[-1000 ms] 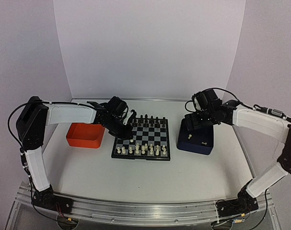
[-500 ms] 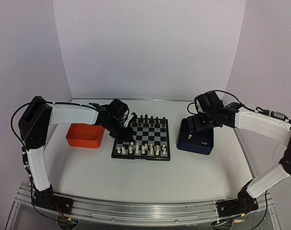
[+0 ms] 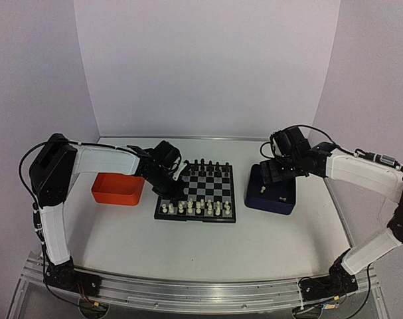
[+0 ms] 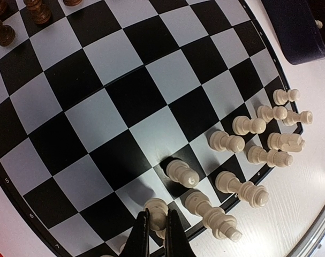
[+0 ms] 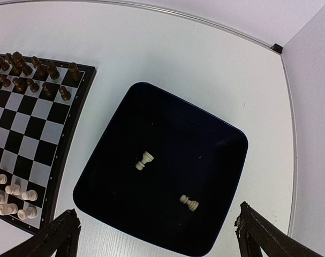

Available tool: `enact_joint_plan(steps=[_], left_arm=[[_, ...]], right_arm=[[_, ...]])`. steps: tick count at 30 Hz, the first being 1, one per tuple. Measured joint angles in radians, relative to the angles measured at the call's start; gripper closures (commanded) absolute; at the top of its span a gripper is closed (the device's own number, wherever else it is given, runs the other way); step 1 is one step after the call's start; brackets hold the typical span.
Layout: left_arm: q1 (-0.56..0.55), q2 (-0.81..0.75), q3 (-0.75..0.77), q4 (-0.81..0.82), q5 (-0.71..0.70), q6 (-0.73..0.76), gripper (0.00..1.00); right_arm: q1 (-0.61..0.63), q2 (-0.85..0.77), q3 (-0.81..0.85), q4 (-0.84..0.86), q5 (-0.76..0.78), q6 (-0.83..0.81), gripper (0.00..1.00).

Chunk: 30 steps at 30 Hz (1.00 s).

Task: Set up the chess pieces on the board
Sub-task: Place the chess piece on the chessboard.

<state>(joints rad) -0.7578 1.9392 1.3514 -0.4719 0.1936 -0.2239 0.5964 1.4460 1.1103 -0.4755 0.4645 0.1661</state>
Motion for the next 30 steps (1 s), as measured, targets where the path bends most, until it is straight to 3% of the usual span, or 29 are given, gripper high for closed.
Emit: enact_joint_plan(steps=[17, 26, 30], left_arm=[[-0.001, 0.024, 0.0, 0.005, -0.04, 0.013, 0.98], [-0.001, 0.025, 0.0, 0.009, -0.04, 0.017, 0.91], [-0.001, 0.025, 0.0, 0.009, -0.041, 0.016, 0.84]], right_arm=[[0.0, -0.013, -0.001, 0.0, 0.007, 0.009, 0.02], [0.0, -0.02, -0.015, 0.001, 0.008, 0.016, 0.02], [0.0, -0.02, -0.017, 0.0, 0.008, 0.018, 0.02]])
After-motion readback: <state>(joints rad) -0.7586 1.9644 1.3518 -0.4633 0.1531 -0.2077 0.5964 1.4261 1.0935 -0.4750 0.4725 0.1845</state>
